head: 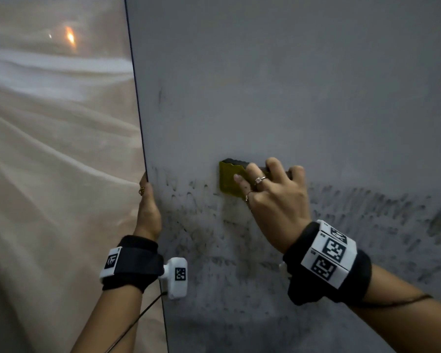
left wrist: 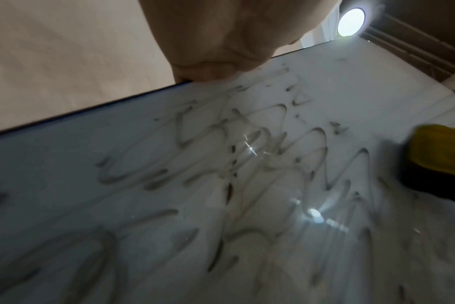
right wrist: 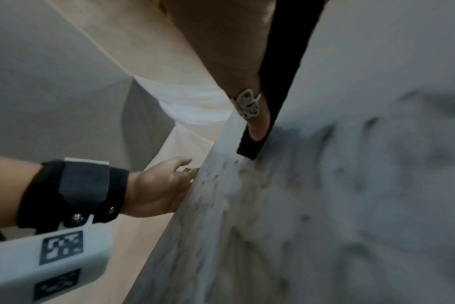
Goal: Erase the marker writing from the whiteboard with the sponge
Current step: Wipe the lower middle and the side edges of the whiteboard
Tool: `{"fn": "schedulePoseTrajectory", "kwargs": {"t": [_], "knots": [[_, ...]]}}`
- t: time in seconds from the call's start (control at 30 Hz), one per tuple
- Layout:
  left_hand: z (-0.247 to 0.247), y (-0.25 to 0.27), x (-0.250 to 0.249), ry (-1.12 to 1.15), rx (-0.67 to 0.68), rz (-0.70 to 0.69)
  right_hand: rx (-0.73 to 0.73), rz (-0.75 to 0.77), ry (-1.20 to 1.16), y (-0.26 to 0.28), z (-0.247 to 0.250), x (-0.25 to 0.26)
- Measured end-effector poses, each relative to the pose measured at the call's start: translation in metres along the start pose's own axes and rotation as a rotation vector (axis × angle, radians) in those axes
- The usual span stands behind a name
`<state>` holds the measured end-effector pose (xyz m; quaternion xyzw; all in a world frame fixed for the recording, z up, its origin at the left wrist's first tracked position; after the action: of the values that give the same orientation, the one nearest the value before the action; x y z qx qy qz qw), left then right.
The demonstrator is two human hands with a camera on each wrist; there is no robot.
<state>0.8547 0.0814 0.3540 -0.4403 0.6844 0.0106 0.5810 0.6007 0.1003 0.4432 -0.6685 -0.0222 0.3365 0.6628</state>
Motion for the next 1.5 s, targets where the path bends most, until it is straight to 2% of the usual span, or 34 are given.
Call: {"fn": "schedulePoseTrajectory", "kwargs": {"t": [0.23,0.3,0.4,0.53,0.63,0.7,0.8,0.9,1.0,1.07,1.17,1.3,1.37,1.5], "knots": [[-0.008,0.007,-0.011,0.136,0.033,-0.001,0.068,0.105,-0.114,-0.038,-0.035,0.08],[-0.002,0.003,-0.011,0.13,0.047,-0.002,0.056,0.081,-0.163,-0.047,-0.047,0.096],[0.02,-0.01,0.001,0.166,0.022,0.094,0.044,-0.012,-0.179,-0.04,-0.06,0.11],[0.025,-0.019,-0.003,0.148,0.097,0.146,0.075,0.016,-0.186,-0.006,-0.07,0.104],[0.021,-0.01,-0.003,0.139,0.118,0.151,0.026,0.084,-0.218,0.011,-0.068,0.084],[0.019,-0.006,-0.004,0.147,0.118,0.121,-0.033,0.088,-0.192,0.004,-0.061,0.073],[0.019,-0.002,-0.002,0.17,0.124,0.149,-0.072,-0.003,-0.183,-0.023,-0.057,0.069],[0.026,-0.005,0.004,0.165,0.065,0.216,-0.056,-0.047,-0.215,-0.035,-0.06,0.088],[0.025,-0.004,0.009,0.292,-0.031,0.253,-0.008,0.024,-0.219,-0.013,-0.068,0.116],[0.02,-0.002,0.009,0.359,-0.042,0.258,0.047,0.066,-0.224,0.01,-0.072,0.121],[0.016,0.0,0.007,0.368,-0.009,0.264,0.053,0.062,-0.199,0.027,-0.066,0.097],[0.012,0.003,0.003,0.353,0.013,0.265,0.01,-0.001,-0.163,0.02,-0.046,0.066],[0.011,0.004,0.004,0.362,-0.011,0.269,0.018,-0.025,-0.176,0.012,-0.042,0.076],[0.006,0.009,-0.005,0.309,-0.067,0.252,0.124,-0.022,-0.221,-0.003,-0.047,0.12]]}}
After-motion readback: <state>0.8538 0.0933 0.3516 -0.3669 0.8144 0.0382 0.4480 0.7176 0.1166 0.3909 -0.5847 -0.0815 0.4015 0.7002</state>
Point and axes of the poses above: each hand's wrist, its own y-axis away from the middle knuckle, its own z-axis out of the back of the hand, x = y × z, the point moved 6 cm from there along -y, towards the middle knuckle, and after that the axes turned 4 degrees about -x, right-handed, at the moved point
